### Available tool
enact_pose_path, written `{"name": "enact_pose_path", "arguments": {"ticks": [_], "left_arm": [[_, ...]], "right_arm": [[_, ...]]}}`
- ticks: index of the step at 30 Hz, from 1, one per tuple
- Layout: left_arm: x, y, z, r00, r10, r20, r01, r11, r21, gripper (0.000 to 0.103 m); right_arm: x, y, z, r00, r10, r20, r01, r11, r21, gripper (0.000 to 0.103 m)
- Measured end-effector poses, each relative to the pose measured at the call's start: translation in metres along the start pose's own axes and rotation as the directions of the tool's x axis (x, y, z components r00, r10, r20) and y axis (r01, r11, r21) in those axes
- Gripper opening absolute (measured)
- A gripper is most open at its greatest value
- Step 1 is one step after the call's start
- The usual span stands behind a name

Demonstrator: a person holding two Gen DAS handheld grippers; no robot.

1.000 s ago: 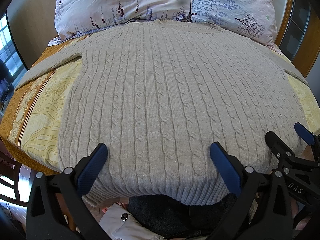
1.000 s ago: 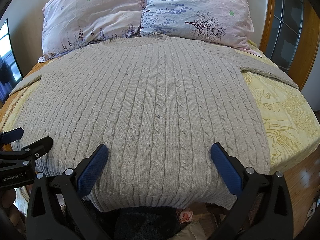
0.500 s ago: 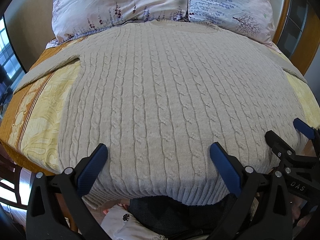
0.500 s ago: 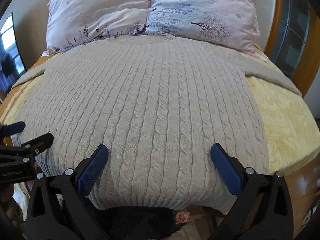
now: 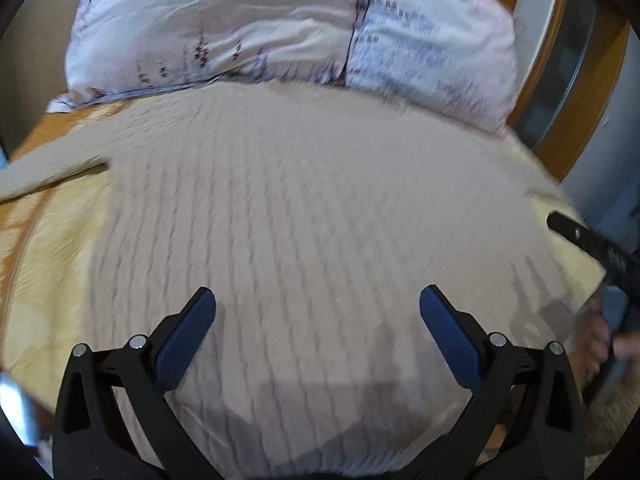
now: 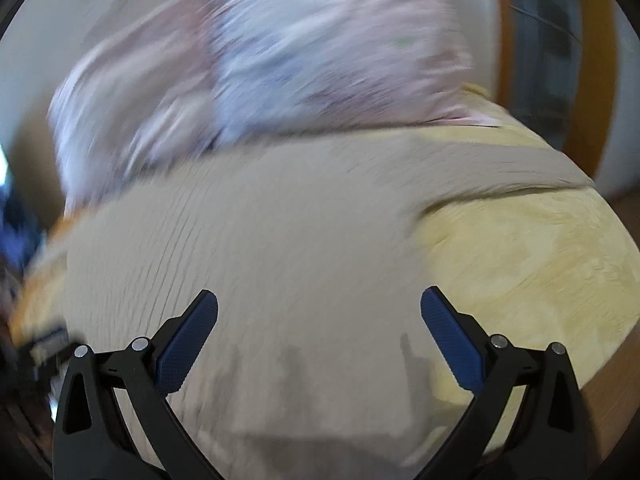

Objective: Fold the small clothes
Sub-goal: 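Move the right gripper to the sweater sleeve cuff and grasp it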

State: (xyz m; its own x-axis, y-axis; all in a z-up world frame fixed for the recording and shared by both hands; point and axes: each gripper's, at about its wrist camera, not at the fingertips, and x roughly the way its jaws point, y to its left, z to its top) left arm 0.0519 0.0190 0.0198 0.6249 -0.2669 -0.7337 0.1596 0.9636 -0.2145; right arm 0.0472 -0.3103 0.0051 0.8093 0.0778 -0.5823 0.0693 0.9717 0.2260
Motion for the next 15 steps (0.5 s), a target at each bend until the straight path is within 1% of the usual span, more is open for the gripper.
{"name": "enact_pose_path", "arguments": {"ticks": [1,2,3,4,5,6,7,8,9,12,15], "left_arm": [[0.001,0.005,0.008,1.0,-0.023,0.014,0.023,1.0,-0.021,0.101],[0.003,0.007,0.014,1.0,-0.024,0.02,0.025,0.999,-0.031,0.101],[0.005,0.009,0.021,1.0,-0.019,0.023,0.019,0.999,-0.035,0.101],[0.009,0.012,0.031,1.0,0.001,0.019,0.0,0.999,-0.032,0.101],[0.011,0.013,0.037,1.0,0.018,0.013,-0.018,1.0,-0.025,0.101],[0.014,0.014,0.045,0.999,0.042,0.002,-0.042,0.999,-0.015,0.101],[0.019,0.016,0.055,0.998,0.064,-0.016,-0.064,0.998,-0.004,0.101],[0.022,0.018,0.061,0.997,0.069,-0.027,-0.069,0.998,0.0,0.101],[0.026,0.02,0.068,0.997,0.071,-0.04,-0.071,0.997,0.003,0.101],[0.037,0.028,0.082,0.996,0.061,-0.067,-0.061,0.998,0.001,0.101],[0.047,0.032,0.091,0.994,0.074,-0.085,-0.073,0.997,0.008,0.101]], "right_arm": [[0.001,-0.02,0.014,1.0,-0.004,0.015,0.003,0.997,0.072,0.101],[0.004,-0.037,0.027,1.0,-0.016,0.02,0.013,0.991,0.13,0.096],[0.008,-0.054,0.037,0.999,-0.031,0.019,0.027,0.984,0.177,0.089],[0.013,-0.067,0.045,0.999,-0.046,0.016,0.042,0.977,0.209,0.085],[0.018,-0.087,0.054,0.998,-0.068,0.01,0.063,0.963,0.264,0.077],[0.025,-0.107,0.061,0.996,-0.085,-0.005,0.082,0.943,0.324,0.071],[0.03,-0.121,0.065,0.996,-0.09,-0.018,0.09,0.923,0.373,0.069],[0.037,-0.141,0.07,0.996,-0.08,-0.031,0.085,0.892,0.443,0.065],[0.042,-0.15,0.072,0.996,-0.075,-0.039,0.084,0.873,0.48,0.059],[0.056,-0.184,0.076,0.995,-0.07,-0.066,0.096,0.794,0.6,0.055],[0.063,-0.204,0.078,0.994,-0.071,-0.08,0.106,0.74,0.664,0.054]]}}
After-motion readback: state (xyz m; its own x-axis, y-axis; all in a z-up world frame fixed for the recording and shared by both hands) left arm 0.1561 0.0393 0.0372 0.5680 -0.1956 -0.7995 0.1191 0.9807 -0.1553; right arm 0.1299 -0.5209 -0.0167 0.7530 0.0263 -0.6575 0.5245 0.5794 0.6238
